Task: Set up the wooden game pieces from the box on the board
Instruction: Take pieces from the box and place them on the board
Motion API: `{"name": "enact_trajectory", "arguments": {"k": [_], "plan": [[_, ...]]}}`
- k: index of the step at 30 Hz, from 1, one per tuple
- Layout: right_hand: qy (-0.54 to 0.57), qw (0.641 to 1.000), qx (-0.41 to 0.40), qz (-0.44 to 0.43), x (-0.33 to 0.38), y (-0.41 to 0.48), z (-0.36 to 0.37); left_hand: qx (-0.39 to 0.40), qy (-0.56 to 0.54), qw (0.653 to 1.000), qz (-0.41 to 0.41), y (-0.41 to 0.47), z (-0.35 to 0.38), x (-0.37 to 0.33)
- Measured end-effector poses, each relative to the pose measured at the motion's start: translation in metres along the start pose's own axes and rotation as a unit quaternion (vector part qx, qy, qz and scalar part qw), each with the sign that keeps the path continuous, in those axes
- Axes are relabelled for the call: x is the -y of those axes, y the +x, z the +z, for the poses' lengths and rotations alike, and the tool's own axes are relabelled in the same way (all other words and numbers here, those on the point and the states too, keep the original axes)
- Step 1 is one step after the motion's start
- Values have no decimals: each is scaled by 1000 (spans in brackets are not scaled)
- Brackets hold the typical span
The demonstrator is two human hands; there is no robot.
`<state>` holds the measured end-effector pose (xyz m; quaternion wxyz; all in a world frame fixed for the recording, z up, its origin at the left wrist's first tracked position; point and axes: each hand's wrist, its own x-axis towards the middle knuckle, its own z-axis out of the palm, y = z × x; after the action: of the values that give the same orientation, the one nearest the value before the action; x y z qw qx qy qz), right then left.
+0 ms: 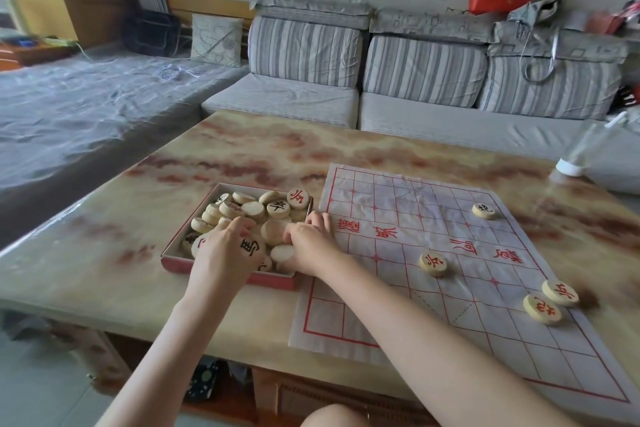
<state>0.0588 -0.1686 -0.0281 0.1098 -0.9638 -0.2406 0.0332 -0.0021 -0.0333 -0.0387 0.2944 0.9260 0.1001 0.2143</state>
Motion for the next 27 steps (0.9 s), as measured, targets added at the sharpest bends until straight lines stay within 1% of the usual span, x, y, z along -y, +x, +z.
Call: {"name": "enact_trajectory", "arguments": {"k": [2,3,6,8,9,11,13,15,17,19,22,24,27], "plan": [[5,1000,-11,-5,0,2,3,8,-8,1000,-1,0,-2,3],[32,999,-8,-2,-2,2,4,10,-11,1000,1,0,-2,3],[156,987,-29,24,-8,2,5,-1,-20,1000,8,-1,-2,3],[242,968,-46,50,-12,0,2,-6,-29,1000,10,-1,-2,2],[308,948,-48,59,-14,-2,-1,-8,-30,999,13,0,-1,2],[449,890,-45,66,-18,-8,-8,-12,-30,999,16,0,0,2],[554,829,-30,67,-22,-14,-12,-13,-30,999,14,-1,2,1],[622,779,-17,73,-26,-18,-14,-11,-36,999,13,-3,4,-3],[663,744,-4,79,-29,-22,-18,-4,-46,999,16,-5,5,-6],[672,736,3,78,-33,-26,-23,2,-58,998,15,-6,5,-10],[668,741,11,64,-41,-34,-27,-1,-68,997,18,-6,7,-15],[647,761,15,53,-49,-41,-30,0,-74,997,14,-7,8,-18],[592,803,7,63,-63,-51,-34,1,-83,996,21,-8,12,-24]]}}
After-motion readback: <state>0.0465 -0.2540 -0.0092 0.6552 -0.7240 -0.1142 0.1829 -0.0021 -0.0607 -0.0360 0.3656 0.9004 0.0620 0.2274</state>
